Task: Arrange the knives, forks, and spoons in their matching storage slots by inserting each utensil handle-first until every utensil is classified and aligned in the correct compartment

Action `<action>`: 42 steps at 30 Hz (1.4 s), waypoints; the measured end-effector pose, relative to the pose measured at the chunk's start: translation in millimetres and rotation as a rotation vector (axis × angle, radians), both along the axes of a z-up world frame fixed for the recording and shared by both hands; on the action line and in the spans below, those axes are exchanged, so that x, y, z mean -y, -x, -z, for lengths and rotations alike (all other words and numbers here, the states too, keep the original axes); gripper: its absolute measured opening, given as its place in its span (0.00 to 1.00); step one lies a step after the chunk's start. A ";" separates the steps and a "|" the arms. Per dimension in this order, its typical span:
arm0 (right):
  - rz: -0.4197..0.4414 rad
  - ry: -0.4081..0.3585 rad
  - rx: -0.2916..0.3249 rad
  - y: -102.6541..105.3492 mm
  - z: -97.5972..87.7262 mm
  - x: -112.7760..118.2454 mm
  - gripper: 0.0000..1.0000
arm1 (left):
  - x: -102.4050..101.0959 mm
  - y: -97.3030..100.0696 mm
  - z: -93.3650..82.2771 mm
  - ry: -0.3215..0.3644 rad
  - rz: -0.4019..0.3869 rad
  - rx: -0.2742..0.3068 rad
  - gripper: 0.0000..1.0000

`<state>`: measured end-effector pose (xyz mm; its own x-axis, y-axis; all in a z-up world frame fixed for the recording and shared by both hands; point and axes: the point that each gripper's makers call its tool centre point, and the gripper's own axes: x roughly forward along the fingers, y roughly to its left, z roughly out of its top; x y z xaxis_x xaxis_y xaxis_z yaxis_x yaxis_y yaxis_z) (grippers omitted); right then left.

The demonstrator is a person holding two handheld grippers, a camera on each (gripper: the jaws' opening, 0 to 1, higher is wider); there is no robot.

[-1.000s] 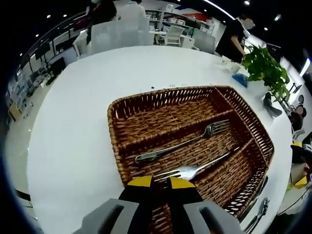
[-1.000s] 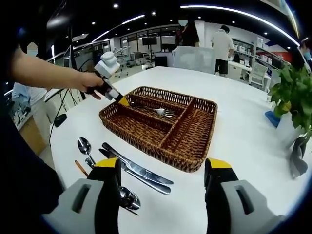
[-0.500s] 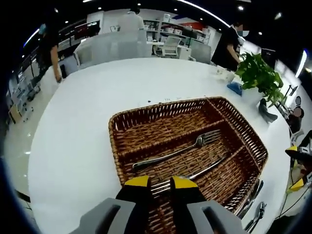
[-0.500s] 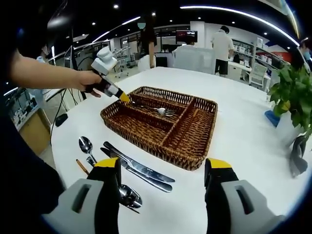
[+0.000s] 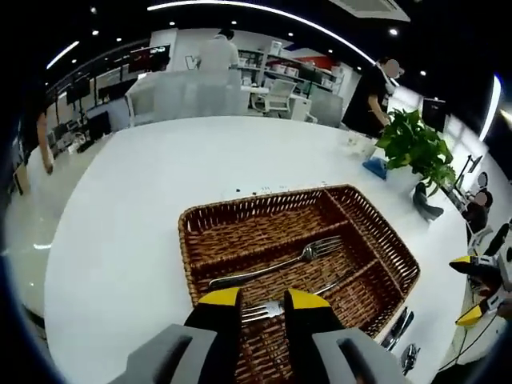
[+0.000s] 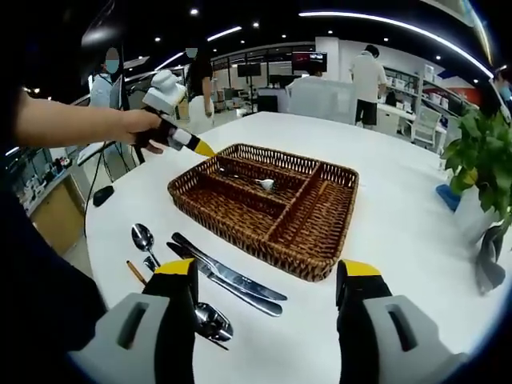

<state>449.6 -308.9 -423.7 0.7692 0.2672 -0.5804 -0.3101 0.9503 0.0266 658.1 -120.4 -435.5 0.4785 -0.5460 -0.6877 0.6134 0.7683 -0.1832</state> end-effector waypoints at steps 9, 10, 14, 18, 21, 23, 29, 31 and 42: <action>0.001 -0.008 -0.002 3.4 0.7 2.6 0.78 | 7.8 15.4 -21.7 0.067 0.035 0.044 0.37; -0.001 -0.007 -0.003 3.7 0.8 2.7 0.79 | 8.9 17.5 -23.7 0.075 0.041 0.048 0.39; -0.005 -0.004 -0.001 3.7 -0.6 4.0 0.81 | 13.1 26.7 -32.6 0.101 0.072 0.074 0.46; -0.011 -0.012 0.007 1.1 -3.5 4.1 0.85 | 14.8 38.7 -41.0 0.132 0.094 0.095 0.57; -0.015 -0.018 0.012 0.2 -5.5 3.2 0.88 | 12.7 48.9 -44.1 0.142 0.103 0.101 0.62; -0.021 -0.022 0.017 -0.3 -6.6 2.2 0.90 | 11.0 57.8 -46.2 0.157 0.116 0.107 0.66; -0.050 -0.013 0.031 0.1 -9.1 1.2 0.99 | 6.4 75.1 -57.8 0.198 0.126 0.135 0.74; -0.061 -0.009 0.033 0.7 -10.2 0.5 0.99 | 5.0 83.0 -62.1 0.199 0.142 0.157 0.77; -0.083 0.022 0.050 3.6 -17.9 3.2 0.99 | -2.8 119.3 -57.9 0.213 0.194 0.174 1.00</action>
<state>446.0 -312.1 -405.7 0.7731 0.3190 -0.5482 -0.3885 0.9214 -0.0118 538.7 -117.7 -377.7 0.4516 -0.7613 -0.4653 0.7807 0.5896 -0.2070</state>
